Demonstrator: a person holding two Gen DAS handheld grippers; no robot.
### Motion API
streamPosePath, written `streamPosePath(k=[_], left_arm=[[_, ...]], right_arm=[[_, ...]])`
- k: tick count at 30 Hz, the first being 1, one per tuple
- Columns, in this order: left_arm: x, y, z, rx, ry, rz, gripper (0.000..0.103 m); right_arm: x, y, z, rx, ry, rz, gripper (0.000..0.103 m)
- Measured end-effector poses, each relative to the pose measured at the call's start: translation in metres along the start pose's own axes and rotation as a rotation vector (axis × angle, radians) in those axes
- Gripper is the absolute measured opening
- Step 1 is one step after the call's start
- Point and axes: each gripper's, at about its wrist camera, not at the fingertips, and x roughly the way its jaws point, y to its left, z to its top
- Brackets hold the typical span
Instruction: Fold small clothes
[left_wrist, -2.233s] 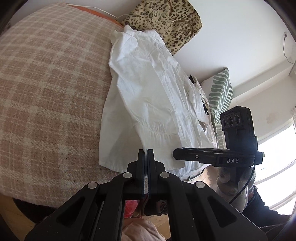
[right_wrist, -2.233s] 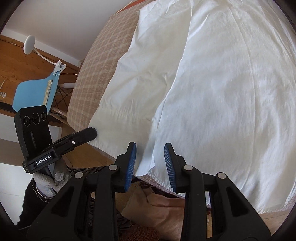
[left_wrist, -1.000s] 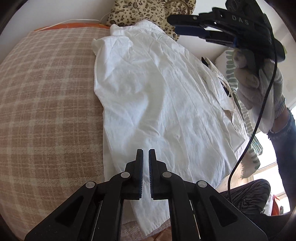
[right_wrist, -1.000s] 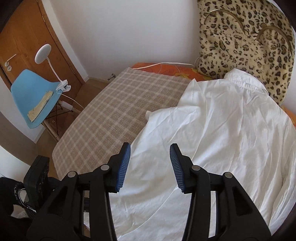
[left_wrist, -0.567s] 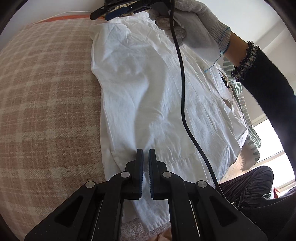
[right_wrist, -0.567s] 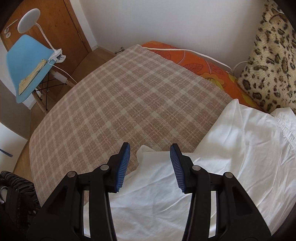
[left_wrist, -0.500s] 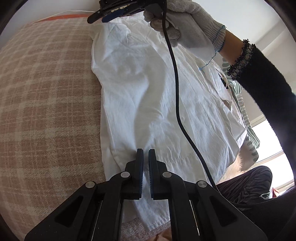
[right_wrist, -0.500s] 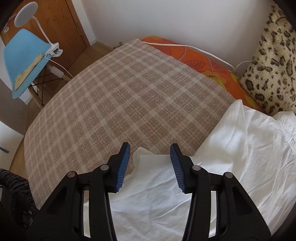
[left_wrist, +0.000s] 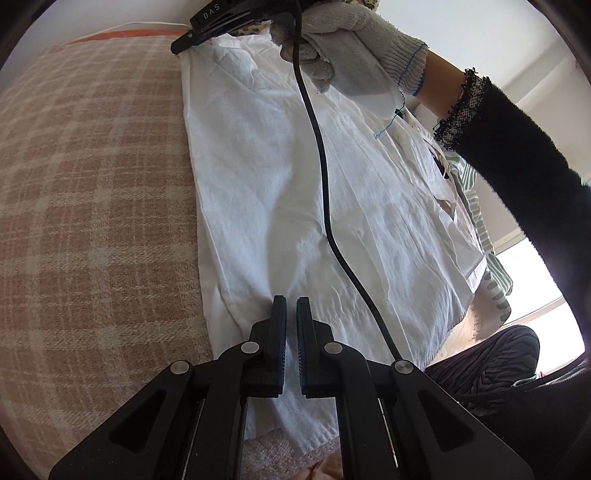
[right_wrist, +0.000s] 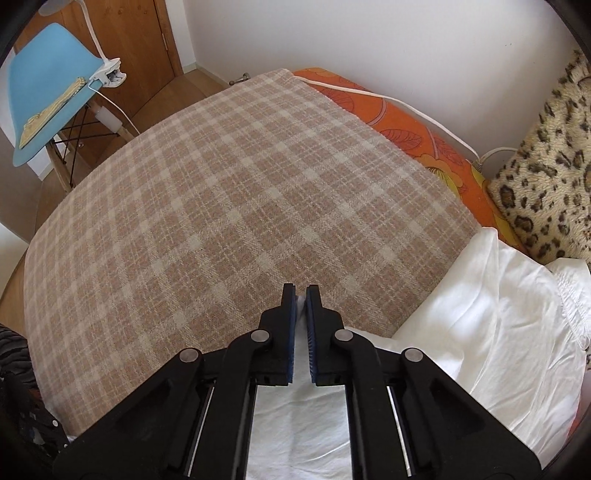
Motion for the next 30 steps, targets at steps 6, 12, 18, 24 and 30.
streamPosePath(k=[6,12,18,24,30], left_arm=[[-0.001,-0.004,-0.004,0.016,-0.012,0.011,0.004],[-0.013,-0.01,-0.001,-0.005,-0.028,0.014,0.004],[-0.038,-0.034,0.006,0.037,-0.152,0.041,0.004],[-0.044,-0.063,0.016,0.083,-0.216,0.048,0.004],[-0.023,-0.095,0.025,0.084,-0.176,-0.013,0.004]], right_arm=[[0.017,-0.006,0.0,0.099,-0.009,-0.002,0.005],[-0.055,-0.03,-0.011,0.292,-0.16,0.065,0.02],[-0.16,-0.057,-0.063,0.407,-0.301,0.056,0.038],[-0.242,-0.082,-0.154,0.521,-0.355,-0.038,0.044],[-0.303,-0.109,-0.258,0.648,-0.349,-0.146,0.044]])
